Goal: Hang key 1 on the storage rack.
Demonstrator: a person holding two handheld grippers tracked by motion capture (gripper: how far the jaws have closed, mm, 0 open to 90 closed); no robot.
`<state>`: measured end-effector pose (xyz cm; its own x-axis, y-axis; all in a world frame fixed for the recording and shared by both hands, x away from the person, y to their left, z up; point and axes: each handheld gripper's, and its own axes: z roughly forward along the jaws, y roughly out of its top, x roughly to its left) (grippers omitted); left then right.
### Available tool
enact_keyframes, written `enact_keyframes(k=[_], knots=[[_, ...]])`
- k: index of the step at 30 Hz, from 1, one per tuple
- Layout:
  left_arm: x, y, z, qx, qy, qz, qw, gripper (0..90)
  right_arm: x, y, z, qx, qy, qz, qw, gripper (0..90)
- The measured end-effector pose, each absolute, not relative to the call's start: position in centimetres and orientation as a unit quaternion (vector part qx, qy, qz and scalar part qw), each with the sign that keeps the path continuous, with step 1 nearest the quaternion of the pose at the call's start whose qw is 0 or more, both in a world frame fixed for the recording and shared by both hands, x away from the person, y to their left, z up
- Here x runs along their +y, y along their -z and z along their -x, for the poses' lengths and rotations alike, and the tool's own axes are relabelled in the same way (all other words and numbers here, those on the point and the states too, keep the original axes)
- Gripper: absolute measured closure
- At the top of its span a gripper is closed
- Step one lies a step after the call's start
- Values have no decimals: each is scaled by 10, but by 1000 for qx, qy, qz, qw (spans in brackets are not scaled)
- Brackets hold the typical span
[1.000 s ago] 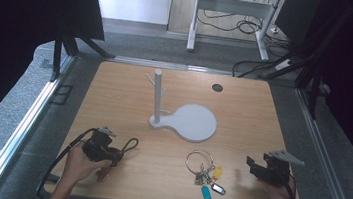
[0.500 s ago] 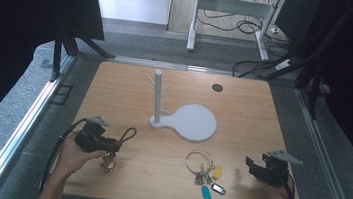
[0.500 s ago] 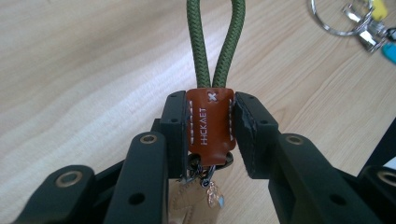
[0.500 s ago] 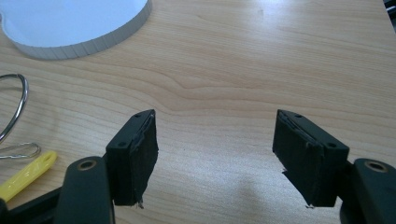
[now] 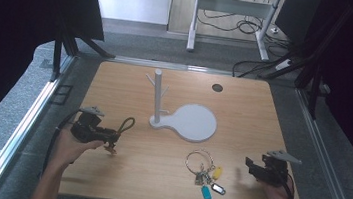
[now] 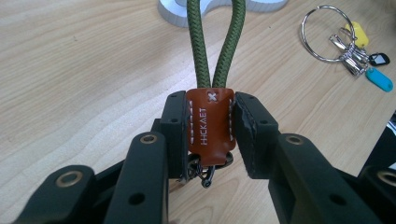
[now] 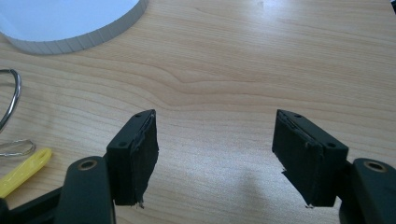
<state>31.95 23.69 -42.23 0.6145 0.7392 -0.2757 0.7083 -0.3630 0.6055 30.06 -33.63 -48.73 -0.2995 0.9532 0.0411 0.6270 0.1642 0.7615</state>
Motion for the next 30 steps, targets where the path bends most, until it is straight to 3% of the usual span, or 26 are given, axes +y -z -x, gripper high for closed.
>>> enact_keyframes(k=[30], knots=[[244,390,-336,427,-27,-814,393,670,-335,490,-302,738,-346,-536,220,317]])
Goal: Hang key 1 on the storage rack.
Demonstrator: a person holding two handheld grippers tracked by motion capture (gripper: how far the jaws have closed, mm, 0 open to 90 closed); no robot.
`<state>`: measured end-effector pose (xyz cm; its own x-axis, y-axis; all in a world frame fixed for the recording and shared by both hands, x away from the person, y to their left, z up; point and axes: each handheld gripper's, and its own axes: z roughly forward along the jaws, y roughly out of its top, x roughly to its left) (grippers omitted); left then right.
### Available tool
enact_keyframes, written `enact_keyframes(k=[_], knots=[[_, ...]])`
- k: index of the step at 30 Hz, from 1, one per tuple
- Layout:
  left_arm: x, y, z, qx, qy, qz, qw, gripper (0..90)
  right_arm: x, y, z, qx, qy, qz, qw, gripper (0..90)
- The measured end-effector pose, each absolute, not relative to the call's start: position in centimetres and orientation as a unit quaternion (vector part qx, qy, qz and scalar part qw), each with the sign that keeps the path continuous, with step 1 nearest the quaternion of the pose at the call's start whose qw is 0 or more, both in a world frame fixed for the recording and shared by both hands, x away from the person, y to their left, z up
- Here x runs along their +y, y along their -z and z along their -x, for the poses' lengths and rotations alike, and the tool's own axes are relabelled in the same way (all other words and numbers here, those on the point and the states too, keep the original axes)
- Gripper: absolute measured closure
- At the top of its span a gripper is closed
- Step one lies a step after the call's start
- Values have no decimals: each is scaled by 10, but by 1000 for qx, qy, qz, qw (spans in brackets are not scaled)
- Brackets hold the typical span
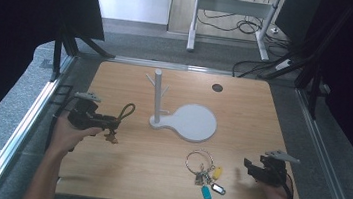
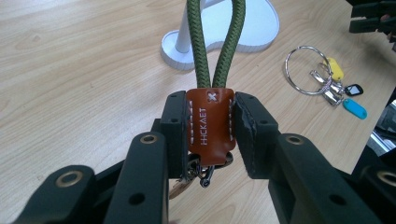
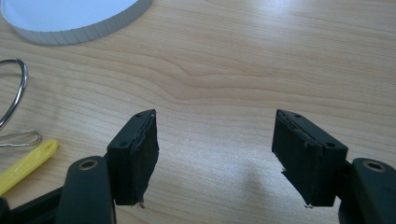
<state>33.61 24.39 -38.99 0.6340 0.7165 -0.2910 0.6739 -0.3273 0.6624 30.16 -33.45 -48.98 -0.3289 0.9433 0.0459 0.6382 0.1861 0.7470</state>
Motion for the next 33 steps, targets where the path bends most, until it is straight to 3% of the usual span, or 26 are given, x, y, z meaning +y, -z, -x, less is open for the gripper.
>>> enact_keyframes(k=[33], knots=[[241,366,-364,417,-31,-810,412,670,-336,492,-301,744,-335,-534,220,324]])
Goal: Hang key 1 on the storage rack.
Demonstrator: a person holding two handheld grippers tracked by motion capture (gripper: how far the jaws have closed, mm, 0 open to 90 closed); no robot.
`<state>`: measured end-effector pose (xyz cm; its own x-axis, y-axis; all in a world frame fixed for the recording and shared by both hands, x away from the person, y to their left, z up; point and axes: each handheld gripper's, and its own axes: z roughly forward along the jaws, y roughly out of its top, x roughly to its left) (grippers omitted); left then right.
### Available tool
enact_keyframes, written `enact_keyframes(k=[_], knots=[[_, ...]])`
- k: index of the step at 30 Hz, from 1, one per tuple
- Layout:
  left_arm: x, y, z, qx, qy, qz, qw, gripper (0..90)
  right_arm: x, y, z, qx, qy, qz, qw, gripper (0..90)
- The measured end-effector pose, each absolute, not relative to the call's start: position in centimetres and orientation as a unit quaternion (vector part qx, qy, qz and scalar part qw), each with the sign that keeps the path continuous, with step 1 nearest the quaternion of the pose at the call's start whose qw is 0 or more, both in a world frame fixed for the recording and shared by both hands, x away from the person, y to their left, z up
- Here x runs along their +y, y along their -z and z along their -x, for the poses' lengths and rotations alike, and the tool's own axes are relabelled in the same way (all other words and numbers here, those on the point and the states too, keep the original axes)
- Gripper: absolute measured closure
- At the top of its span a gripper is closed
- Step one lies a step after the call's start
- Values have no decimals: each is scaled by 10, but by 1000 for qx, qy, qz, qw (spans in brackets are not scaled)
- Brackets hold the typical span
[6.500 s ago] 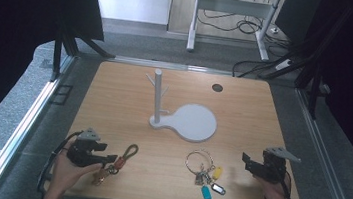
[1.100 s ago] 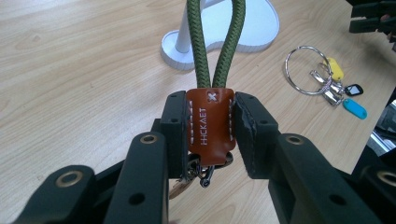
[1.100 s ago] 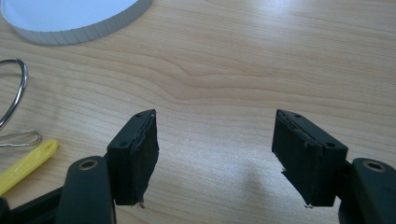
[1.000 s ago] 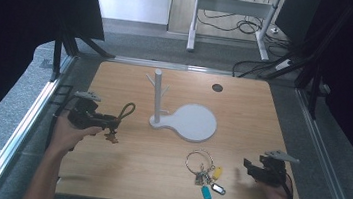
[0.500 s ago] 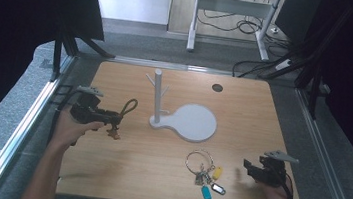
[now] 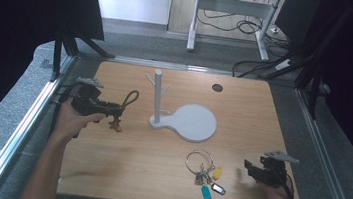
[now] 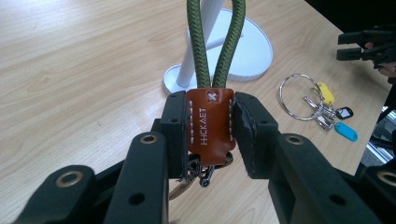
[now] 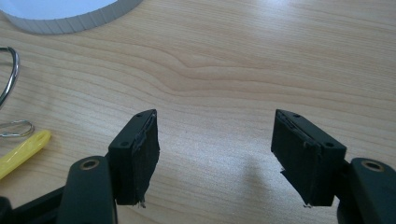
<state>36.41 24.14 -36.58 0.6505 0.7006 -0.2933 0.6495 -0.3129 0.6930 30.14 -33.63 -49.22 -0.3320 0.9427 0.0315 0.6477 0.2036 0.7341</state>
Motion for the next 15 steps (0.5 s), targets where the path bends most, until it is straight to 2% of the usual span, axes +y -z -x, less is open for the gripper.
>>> enact_keyframes(k=[15], knots=[[247,356,-370,415,-34,-802,428,670,-336,494,-302,745,-333,-535,218,324]])
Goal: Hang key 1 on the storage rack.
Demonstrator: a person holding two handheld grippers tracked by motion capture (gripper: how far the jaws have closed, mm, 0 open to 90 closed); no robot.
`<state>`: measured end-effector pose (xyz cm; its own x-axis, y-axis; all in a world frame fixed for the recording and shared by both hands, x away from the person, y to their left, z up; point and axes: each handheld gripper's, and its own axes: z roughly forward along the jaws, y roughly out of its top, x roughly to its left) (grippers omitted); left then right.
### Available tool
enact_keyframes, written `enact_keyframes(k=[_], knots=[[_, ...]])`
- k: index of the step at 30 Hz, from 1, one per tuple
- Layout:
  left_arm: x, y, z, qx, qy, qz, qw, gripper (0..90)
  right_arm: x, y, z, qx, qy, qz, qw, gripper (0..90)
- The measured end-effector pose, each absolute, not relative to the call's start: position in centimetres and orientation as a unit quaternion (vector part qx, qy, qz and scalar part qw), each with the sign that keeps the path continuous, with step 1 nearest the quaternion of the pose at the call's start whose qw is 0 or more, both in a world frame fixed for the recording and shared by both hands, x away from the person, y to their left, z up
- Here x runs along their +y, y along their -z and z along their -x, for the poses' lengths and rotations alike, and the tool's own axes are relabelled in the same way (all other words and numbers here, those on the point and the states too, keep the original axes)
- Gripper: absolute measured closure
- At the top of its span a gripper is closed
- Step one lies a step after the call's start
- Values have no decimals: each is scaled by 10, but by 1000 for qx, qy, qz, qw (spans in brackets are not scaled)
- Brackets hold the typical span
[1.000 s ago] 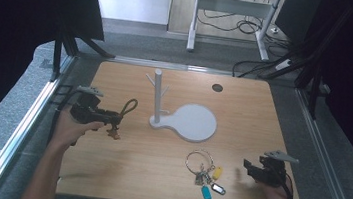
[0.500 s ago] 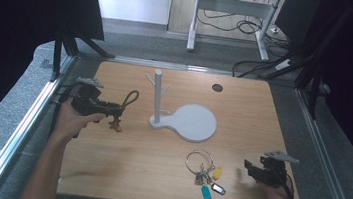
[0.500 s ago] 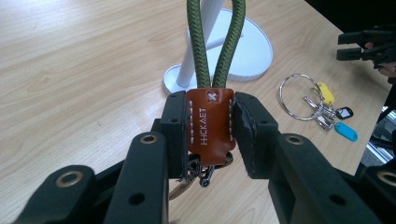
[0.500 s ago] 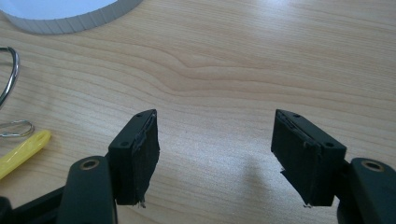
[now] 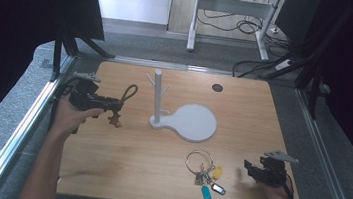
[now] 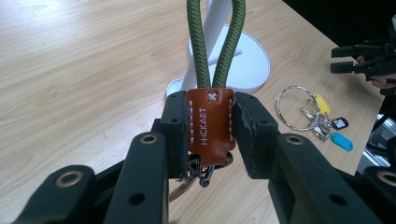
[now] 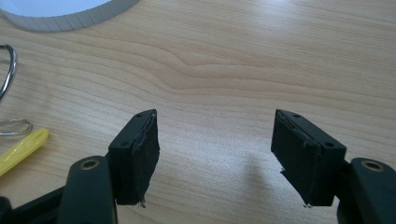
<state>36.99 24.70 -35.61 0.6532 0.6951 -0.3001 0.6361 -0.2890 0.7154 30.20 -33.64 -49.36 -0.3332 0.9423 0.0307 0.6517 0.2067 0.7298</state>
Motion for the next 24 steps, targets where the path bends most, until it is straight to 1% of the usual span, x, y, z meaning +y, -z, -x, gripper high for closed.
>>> enact_keyframes(k=[12,24], knots=[[248,357,-381,420,-24,-800,427,670,-337,495,-302,746,-330,-535,219,324],[245,350,-394,421,-23,-801,425,670,-339,496,-303,749,-325,-536,217,324]])
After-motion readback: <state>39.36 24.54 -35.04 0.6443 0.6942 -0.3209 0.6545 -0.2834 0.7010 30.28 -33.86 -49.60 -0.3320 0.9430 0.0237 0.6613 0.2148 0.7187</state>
